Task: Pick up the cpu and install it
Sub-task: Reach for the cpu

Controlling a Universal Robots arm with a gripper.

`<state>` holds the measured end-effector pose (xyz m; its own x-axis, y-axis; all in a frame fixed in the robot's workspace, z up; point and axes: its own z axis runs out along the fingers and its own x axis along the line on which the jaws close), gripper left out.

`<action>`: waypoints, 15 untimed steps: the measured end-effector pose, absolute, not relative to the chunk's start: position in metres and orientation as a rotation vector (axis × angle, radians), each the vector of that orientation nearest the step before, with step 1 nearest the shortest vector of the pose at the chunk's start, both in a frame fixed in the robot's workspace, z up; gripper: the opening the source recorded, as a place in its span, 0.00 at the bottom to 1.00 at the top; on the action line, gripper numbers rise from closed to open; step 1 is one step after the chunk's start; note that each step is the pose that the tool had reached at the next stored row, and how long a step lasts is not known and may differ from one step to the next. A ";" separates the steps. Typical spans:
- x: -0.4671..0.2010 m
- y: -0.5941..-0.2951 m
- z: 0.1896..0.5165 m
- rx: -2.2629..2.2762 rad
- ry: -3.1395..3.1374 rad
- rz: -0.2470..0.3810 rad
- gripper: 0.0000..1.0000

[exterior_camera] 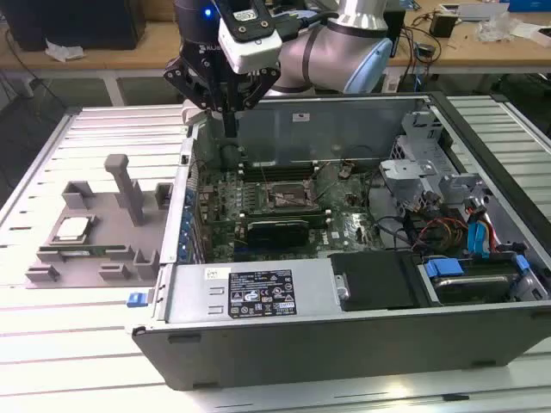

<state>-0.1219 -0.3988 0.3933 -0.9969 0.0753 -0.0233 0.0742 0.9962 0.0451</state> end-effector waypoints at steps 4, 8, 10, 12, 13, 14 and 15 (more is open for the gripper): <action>-0.122 -0.399 0.393 0.117 3.114 0.069 0.11; -0.122 -0.399 0.393 0.117 3.114 0.069 0.11; -0.122 -0.399 0.393 0.117 3.114 0.069 0.11; -0.123 -0.399 0.393 0.117 3.114 0.069 0.11; -0.125 -0.399 0.393 0.117 3.114 0.069 0.11; -0.127 -0.399 0.393 0.117 3.114 0.069 0.11; -0.128 -0.399 0.393 0.117 3.114 0.069 0.11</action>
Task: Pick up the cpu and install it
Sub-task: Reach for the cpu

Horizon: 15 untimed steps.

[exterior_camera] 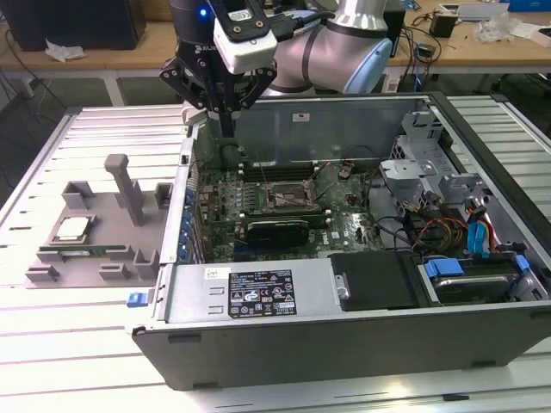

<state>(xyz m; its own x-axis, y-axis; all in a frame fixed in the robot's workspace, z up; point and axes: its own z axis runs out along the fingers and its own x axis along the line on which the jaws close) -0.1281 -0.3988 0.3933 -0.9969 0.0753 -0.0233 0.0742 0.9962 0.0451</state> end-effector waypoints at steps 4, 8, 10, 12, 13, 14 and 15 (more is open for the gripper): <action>-0.134 -0.399 0.393 0.117 3.114 0.069 0.11; -0.139 -0.399 0.393 0.117 3.114 0.069 0.11; -0.142 -0.399 0.393 0.117 3.114 0.069 0.11; -0.145 -0.399 0.393 0.117 3.114 0.069 0.11; -0.147 -0.399 0.393 0.117 3.114 0.069 0.11; -0.148 -0.399 0.393 0.117 3.114 0.069 0.11; -0.150 -0.399 0.393 0.117 3.114 0.069 0.11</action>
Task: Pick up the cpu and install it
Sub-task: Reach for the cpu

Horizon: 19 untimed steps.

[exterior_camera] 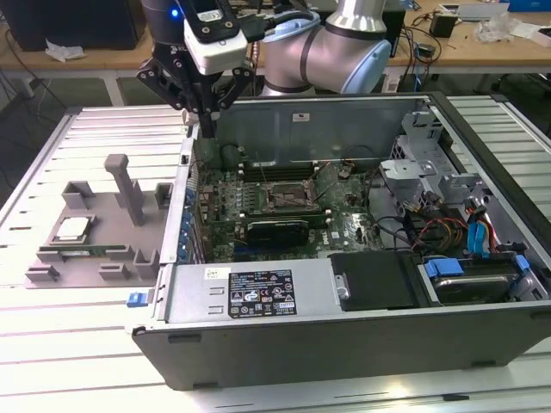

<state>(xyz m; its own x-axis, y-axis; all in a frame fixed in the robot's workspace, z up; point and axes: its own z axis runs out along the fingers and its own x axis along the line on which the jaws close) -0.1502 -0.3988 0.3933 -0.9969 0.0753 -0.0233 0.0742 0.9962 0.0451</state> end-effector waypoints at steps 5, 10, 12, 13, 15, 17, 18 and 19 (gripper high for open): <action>-0.161 -0.399 0.393 0.117 3.114 0.069 0.11; -0.171 -0.399 0.393 0.116 3.114 0.069 0.11; -0.175 -0.399 0.393 0.117 3.114 0.069 0.11; -0.176 -0.399 0.393 0.117 3.114 0.069 0.11; -0.179 -0.399 0.393 0.117 3.114 0.069 0.11; -0.183 -0.399 0.393 0.117 3.114 0.069 0.11; -0.185 -0.399 0.393 0.117 3.114 0.069 0.11; -0.186 -0.399 0.393 0.117 3.114 0.069 0.11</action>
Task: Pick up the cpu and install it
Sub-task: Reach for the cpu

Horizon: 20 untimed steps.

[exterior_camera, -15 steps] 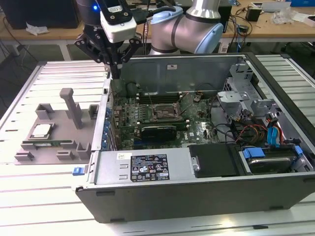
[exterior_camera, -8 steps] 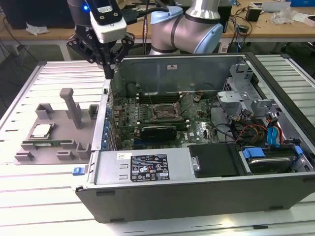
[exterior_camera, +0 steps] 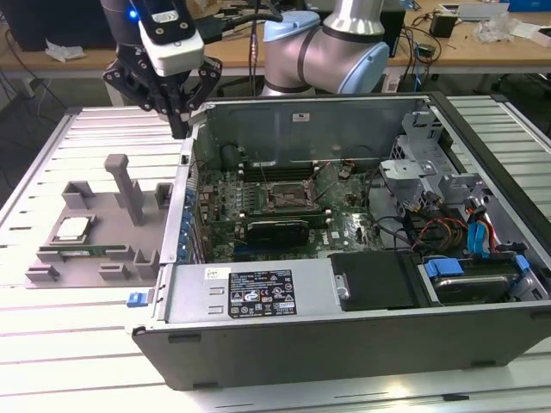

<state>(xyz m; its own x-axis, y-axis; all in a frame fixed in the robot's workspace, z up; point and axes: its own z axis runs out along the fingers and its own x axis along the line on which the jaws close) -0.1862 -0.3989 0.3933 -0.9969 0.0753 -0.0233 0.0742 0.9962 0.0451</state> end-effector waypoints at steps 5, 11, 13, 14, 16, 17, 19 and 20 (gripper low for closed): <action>-0.201 -0.399 0.393 0.117 3.114 0.069 0.11; -0.216 -0.399 0.393 0.117 3.114 0.069 0.11; -0.219 -0.399 0.393 0.117 3.114 0.069 0.11; -0.223 -0.399 0.393 0.117 3.114 0.069 0.11; -0.229 -0.399 0.393 0.117 3.114 0.069 0.11; -0.231 -0.399 0.393 0.117 3.114 0.069 0.11; -0.240 -0.399 0.393 0.117 3.114 0.069 0.11; -0.242 -0.399 0.393 0.117 3.114 0.069 0.11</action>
